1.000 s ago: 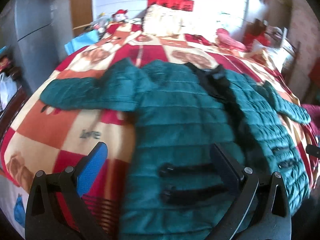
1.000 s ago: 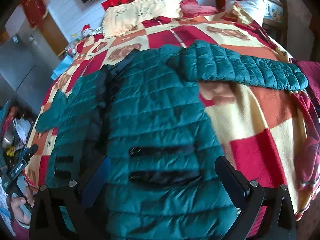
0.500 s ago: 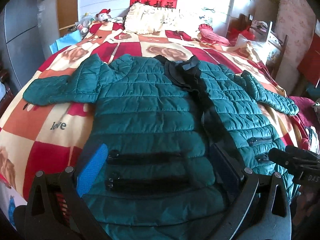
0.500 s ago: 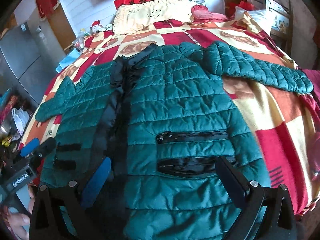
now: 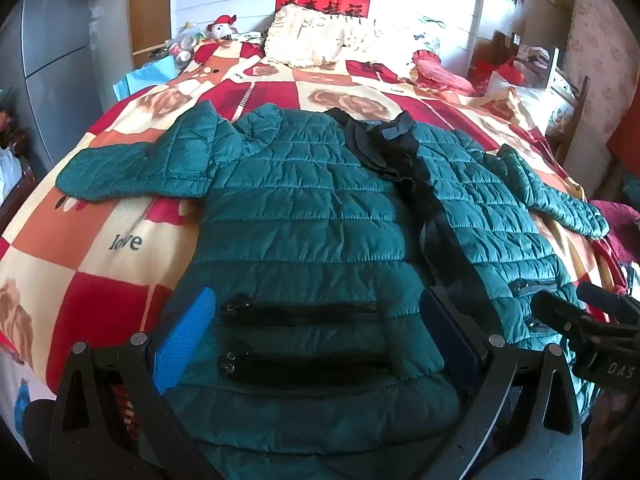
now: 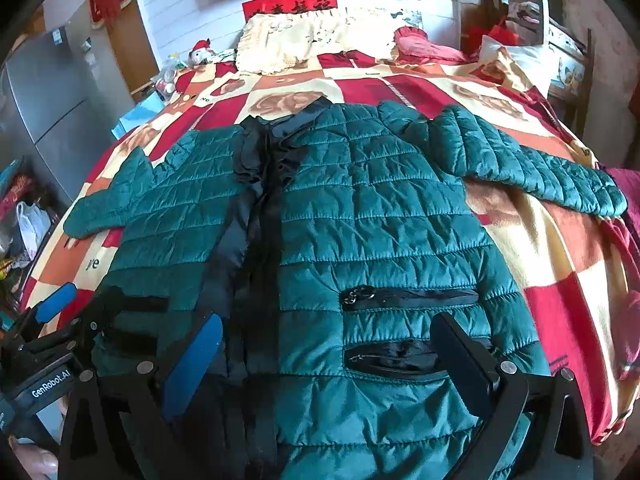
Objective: Fold large clothes
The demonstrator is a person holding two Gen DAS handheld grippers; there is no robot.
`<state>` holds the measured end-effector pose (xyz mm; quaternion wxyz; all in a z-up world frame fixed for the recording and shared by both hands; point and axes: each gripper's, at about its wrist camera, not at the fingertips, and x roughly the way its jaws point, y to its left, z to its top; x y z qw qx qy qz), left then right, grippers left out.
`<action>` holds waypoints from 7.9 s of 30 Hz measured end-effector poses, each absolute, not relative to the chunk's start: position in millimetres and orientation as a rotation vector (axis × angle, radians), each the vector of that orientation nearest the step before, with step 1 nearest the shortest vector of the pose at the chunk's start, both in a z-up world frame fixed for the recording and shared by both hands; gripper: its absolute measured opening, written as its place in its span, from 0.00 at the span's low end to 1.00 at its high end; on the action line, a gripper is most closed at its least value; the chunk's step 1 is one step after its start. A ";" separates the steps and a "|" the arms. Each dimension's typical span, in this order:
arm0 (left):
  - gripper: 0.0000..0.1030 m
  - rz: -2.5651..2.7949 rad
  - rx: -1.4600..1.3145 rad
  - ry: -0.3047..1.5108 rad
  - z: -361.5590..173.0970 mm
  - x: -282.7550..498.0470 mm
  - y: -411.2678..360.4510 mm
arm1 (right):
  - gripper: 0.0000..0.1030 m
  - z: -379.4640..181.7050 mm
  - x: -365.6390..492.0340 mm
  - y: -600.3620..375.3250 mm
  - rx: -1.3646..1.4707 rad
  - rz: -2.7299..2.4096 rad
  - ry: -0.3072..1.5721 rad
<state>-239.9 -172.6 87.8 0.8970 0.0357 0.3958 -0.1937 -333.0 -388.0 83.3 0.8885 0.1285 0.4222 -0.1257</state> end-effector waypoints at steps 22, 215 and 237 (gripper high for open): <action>0.99 -0.371 0.072 0.824 87.3 -235.7 -173.5 | 1.00 78.5 -322.5 -384.8 0.250 -0.265 0.892; 0.14 -0.506 -0.076 1.032 55.8 -68.9 -258.7 | 1.00 46.8 -190.5 -495.7 0.382 -0.302 0.921; 0.52 -0.403 -0.043 0.848 129.8 -111.7 -156.4 | 1.00 75.7 -185.5 -461.4 0.451 -0.126 0.860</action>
